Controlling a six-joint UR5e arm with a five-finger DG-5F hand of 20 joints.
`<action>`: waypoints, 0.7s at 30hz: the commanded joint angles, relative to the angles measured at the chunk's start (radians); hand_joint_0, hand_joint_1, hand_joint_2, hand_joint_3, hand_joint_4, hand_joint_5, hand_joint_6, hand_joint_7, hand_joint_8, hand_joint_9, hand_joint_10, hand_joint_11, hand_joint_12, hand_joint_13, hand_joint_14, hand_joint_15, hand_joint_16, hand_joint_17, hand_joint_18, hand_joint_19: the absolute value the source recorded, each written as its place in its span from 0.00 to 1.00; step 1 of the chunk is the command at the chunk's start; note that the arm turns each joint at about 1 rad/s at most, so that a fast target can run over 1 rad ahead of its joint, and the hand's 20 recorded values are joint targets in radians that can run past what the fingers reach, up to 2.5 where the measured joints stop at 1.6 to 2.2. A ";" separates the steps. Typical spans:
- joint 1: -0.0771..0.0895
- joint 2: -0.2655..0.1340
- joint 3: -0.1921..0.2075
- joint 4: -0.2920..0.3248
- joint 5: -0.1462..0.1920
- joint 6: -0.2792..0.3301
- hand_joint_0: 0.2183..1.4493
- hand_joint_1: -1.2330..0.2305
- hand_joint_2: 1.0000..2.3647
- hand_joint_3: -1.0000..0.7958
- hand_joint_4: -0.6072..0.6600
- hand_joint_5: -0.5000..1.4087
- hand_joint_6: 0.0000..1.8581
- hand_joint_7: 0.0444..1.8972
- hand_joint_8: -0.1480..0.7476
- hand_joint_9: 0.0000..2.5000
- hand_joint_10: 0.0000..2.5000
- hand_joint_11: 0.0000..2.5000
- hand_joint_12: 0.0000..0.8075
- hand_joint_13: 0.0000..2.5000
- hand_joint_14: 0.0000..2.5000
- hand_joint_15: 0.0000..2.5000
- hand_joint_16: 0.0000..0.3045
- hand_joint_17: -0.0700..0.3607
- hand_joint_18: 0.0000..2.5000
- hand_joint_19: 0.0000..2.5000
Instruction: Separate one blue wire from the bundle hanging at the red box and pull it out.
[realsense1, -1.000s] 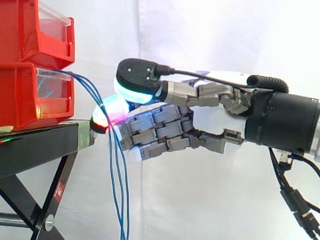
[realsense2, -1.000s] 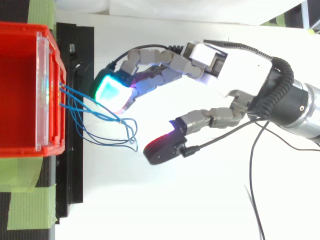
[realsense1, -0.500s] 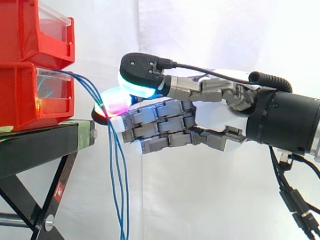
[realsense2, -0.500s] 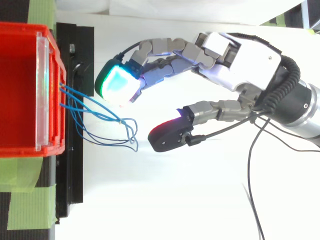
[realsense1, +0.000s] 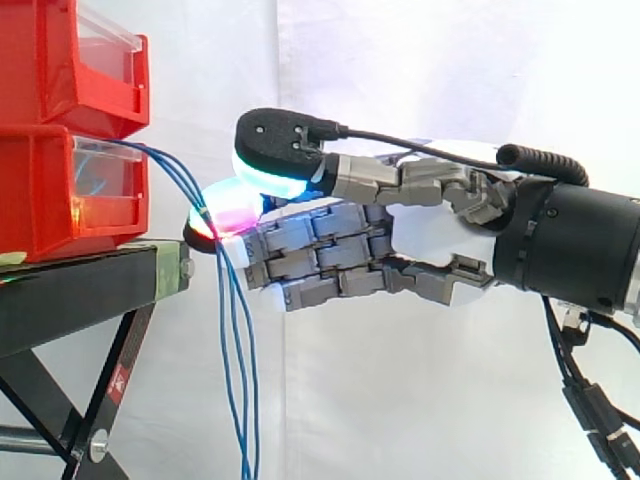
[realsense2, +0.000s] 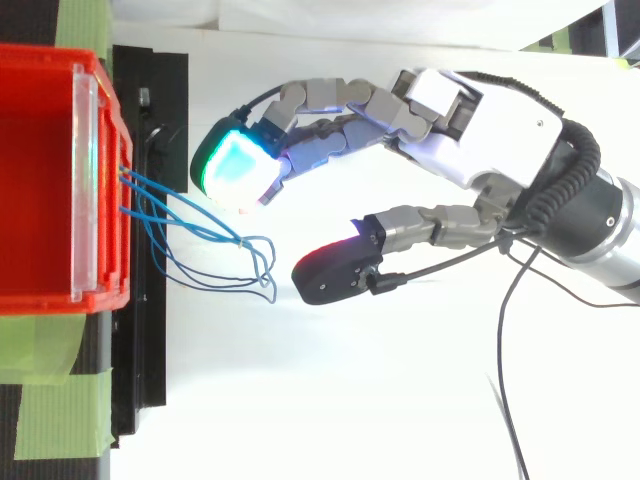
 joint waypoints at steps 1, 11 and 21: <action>0.007 -0.001 0.000 0.003 0.011 -0.007 0.32 0.33 0.00 0.32 0.66 0.17 0.39 0.48 0.53 0.28 0.01 0.18 0.49 0.26 0.01 0.16 0.17 0.43 0.25 0.18; 0.038 -0.001 0.000 0.055 0.025 -0.067 0.32 0.33 0.01 0.33 0.66 0.17 0.40 0.48 0.53 0.28 0.00 0.18 0.49 0.26 0.01 0.16 0.17 0.43 0.26 0.18; 0.047 -0.013 0.002 0.066 0.068 -0.052 0.32 0.33 0.01 0.33 0.66 0.17 0.40 0.48 0.53 0.29 0.00 0.18 0.49 0.26 0.01 0.16 0.17 0.43 0.26 0.18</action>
